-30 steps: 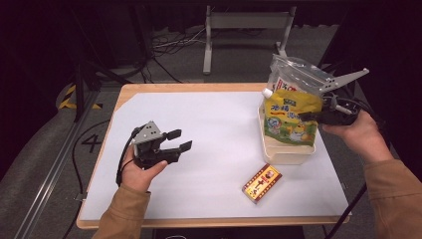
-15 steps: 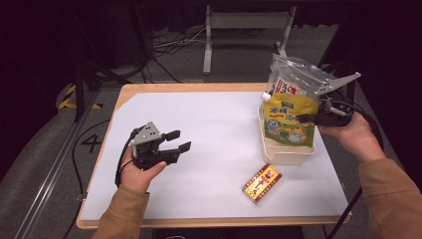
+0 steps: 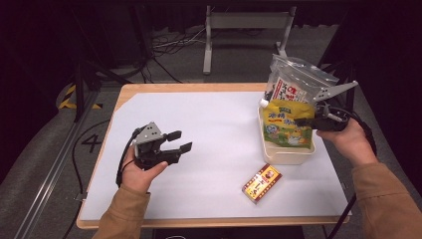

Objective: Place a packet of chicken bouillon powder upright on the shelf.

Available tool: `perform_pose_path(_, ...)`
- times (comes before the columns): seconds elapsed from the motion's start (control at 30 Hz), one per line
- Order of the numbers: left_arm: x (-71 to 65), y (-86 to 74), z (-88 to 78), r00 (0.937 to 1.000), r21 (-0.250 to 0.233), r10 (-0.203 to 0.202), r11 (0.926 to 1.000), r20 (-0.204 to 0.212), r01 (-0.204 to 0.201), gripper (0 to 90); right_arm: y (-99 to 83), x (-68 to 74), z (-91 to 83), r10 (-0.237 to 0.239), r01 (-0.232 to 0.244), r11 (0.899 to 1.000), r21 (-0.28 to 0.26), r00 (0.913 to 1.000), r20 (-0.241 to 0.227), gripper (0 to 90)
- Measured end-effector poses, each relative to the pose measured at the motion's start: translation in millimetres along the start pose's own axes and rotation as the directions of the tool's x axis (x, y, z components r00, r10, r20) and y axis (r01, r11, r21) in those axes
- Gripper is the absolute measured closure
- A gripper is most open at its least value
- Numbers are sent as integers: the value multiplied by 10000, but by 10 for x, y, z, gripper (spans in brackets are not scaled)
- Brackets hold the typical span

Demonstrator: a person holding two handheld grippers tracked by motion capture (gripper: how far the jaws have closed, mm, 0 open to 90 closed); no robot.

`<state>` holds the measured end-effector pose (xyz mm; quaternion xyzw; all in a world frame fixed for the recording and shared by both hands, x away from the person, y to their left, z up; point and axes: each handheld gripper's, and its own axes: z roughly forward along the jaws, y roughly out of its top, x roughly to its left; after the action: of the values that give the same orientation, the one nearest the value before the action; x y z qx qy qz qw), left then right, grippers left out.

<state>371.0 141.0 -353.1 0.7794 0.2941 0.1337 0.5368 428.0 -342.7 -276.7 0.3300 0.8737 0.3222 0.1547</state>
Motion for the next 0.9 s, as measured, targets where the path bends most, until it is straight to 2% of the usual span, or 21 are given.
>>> perform_pose_path(0.13, -2, 0, 2, 10000, 1, -36, 10000, 21, 36, 429, -42, -4, 43, 24, -24, 10000, 10, 10000, -53, 840)
perform_pose_path(0.27, -5, -1, 11, 9999, 29, -95, 10000, 40, 95, 429, -106, -30, 67, 245, -247, 9996, -142, 9996, -157, 839)
perform_pose_path(0.43, -2, 3, 27, 10000, 89, 24, 10000, 49, -25, 429, -166, -47, 81, 340, -345, 9991, -259, 9992, -214, 830)
perform_pose_path(0.8, -8, 0, 45, 9999, 134, -33, 9999, 98, 31, 429, -311, -101, 83, 1141, -1151, 9928, -332, 9930, -304, 768)
perform_pose_path(0.9, -14, -6, 49, 9999, 179, -59, 9998, 102, 57, 429, -345, -114, 75, 1173, -1181, 9925, -306, 9927, -262, 769)
